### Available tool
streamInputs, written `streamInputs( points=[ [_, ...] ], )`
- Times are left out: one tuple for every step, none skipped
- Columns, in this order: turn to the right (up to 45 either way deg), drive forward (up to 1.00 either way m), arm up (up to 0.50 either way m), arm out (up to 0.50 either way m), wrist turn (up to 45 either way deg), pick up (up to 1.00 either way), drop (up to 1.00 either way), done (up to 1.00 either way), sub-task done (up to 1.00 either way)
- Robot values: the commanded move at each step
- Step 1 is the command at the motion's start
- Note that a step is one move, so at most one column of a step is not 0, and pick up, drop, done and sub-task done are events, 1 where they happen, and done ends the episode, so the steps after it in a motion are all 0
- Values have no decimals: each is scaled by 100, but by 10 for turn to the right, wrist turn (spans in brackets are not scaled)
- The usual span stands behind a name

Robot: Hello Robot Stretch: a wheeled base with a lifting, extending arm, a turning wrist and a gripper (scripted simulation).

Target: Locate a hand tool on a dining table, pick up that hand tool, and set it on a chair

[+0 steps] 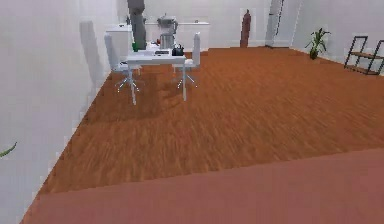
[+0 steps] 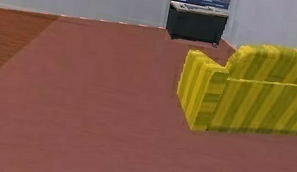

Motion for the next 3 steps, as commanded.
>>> streamInputs(
  points=[
    [-90, 0, 0, 0, 0, 0, 0, 0, 0],
    [-30, 0, 0, 0, 0, 0, 0, 0, 0],
    [0, 20, 0, 0, 0, 0, 0, 0, 0]
  ],
)
